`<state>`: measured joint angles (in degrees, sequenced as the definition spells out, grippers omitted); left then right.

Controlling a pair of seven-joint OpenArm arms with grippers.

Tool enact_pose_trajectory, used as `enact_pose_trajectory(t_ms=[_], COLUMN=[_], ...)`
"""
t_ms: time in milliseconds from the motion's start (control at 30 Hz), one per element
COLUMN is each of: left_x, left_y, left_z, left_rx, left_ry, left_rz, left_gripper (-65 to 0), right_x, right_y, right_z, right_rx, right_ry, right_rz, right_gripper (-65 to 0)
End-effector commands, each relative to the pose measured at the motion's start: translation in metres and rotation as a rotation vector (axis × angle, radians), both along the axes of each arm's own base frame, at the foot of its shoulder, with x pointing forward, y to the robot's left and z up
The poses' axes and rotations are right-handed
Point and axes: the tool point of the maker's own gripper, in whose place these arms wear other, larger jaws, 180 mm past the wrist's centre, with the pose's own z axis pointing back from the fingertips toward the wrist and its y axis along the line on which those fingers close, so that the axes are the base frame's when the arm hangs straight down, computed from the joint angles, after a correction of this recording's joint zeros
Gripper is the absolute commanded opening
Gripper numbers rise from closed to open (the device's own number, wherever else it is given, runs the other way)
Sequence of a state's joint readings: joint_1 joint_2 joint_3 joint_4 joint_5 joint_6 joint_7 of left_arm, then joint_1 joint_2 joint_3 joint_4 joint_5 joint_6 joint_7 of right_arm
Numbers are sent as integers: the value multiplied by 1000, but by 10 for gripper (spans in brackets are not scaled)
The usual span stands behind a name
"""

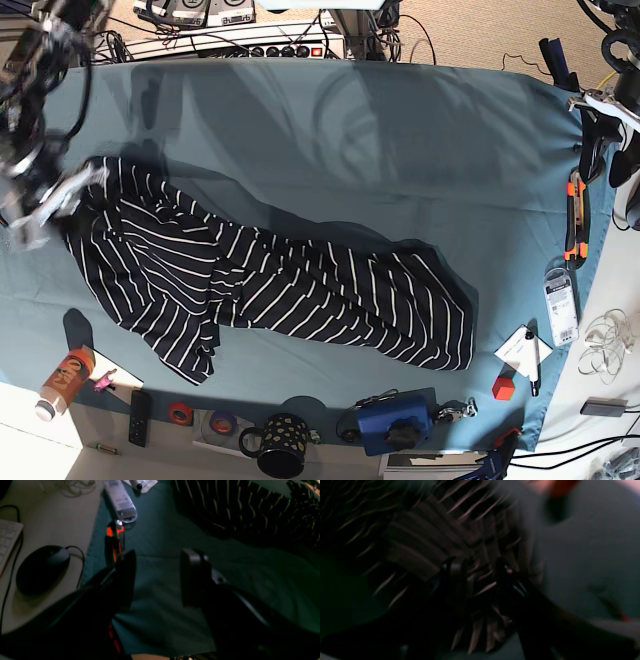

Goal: Layout the t-shirt on the table in an organized manner, then fold the t-shirt properly
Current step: 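Grasp the shirt edge with the right gripper and tug it outward, then grasp the shirt end with the left gripper and pull it outward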

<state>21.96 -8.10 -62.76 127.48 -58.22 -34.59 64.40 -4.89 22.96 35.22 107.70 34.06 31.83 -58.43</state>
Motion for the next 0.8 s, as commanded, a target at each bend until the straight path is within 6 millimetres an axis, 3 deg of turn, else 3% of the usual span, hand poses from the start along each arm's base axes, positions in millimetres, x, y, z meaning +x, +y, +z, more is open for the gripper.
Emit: enact_pose_trajectory(t_ms=[0,100,300,500,633,767], left_x=[3,3,3,3,3,5], left_y=[-3,-3,-3,-3,-3,-3], left_z=[12,13,13,13,13,19], left_rx=[-3,-6,-6,-6,-7,-9], left_ry=[-52,-54,-54,-54,-58,-89], left_rz=[-14,-15,-15,-14,-14,-10], left_gripper=[-378,-378,-378,-378,-378,-378], right_x=[13,37,84,86,85,85], right_y=[-10,-17,4,20,30,63], right_z=[16,-6,-69,-115,-128,-133], right_rx=[-12,73,330,457,549,624], right_ry=[-51,27,230,460,490,499], right_rz=[-34,-67,-47,-66,-64,45], right_gripper=[-449,-449,-449,-449,-449,-449])
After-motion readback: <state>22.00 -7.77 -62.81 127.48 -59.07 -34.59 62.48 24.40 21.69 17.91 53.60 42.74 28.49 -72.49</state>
